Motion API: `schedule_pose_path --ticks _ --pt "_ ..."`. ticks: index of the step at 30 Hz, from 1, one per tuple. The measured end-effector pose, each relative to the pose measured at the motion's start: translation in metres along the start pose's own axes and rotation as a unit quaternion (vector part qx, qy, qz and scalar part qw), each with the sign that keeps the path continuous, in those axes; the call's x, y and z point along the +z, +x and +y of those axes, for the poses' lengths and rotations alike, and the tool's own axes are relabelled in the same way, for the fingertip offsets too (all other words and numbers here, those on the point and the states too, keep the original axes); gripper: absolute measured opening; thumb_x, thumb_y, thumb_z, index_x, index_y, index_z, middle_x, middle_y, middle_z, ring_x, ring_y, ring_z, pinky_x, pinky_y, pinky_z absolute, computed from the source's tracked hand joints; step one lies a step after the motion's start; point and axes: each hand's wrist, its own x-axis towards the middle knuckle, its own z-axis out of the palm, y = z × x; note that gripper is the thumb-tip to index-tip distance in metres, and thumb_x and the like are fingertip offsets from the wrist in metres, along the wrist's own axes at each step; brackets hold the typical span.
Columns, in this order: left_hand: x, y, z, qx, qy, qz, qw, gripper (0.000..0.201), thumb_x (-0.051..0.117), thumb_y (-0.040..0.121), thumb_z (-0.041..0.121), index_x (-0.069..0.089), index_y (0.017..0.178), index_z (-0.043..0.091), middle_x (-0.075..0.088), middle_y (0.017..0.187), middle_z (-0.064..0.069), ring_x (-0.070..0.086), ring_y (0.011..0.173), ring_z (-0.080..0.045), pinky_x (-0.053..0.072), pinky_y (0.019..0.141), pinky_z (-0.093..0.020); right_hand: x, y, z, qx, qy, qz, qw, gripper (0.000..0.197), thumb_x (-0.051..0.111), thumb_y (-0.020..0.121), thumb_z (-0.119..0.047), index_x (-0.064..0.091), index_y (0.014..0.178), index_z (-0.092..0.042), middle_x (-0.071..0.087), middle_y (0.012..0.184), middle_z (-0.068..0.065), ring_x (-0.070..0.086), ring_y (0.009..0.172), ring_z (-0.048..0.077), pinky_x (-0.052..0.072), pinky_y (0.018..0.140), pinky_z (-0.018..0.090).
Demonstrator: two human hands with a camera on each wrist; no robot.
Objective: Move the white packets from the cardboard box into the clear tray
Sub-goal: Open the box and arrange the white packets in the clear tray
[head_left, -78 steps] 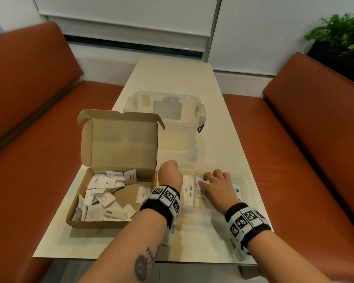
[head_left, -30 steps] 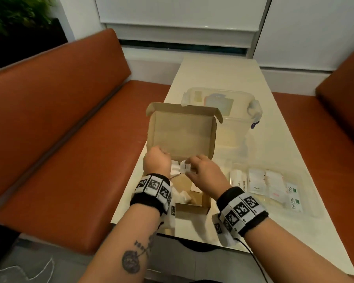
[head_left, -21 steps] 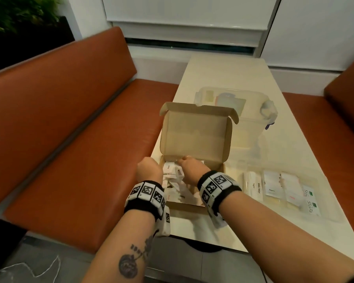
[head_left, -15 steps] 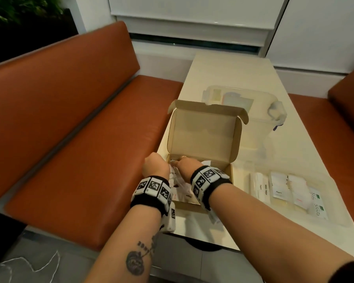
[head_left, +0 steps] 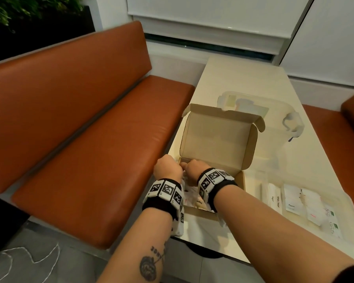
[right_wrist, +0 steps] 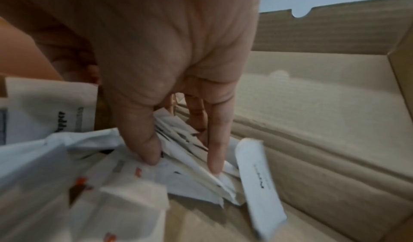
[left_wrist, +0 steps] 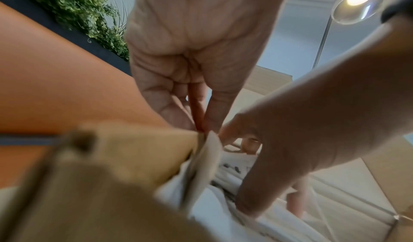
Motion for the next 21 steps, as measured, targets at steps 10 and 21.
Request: schedule_pose_path --ticks 10,21 --pt "0.0 0.001 0.0 -0.013 -0.003 -0.01 1.0 0.014 0.056 0.089 0.013 0.066 0.095 0.005 0.068 0.102 -0.013 0.064 0.095 -0.031 0.043 0.066 -0.032 -0.01 -0.008 0.013 0.032 0.028 0.043 0.998 0.025 0.044 0.095 0.0 0.06 0.113 0.0 0.063 0.112 0.016 0.062 0.102 0.03 0.05 0.086 0.033" --pt "0.005 -0.033 0.042 0.079 -0.201 0.038 0.976 0.043 0.034 0.101 0.037 0.057 0.107 0.002 0.063 0.105 -0.015 0.061 0.098 -0.03 0.046 0.08 -0.03 -0.018 -0.074 0.065 0.075 0.267 0.257 0.926 0.024 0.051 0.095 -0.021 0.068 0.1 -0.004 0.067 0.084 0.012 0.062 0.08 0.027 0.05 0.075 0.033"
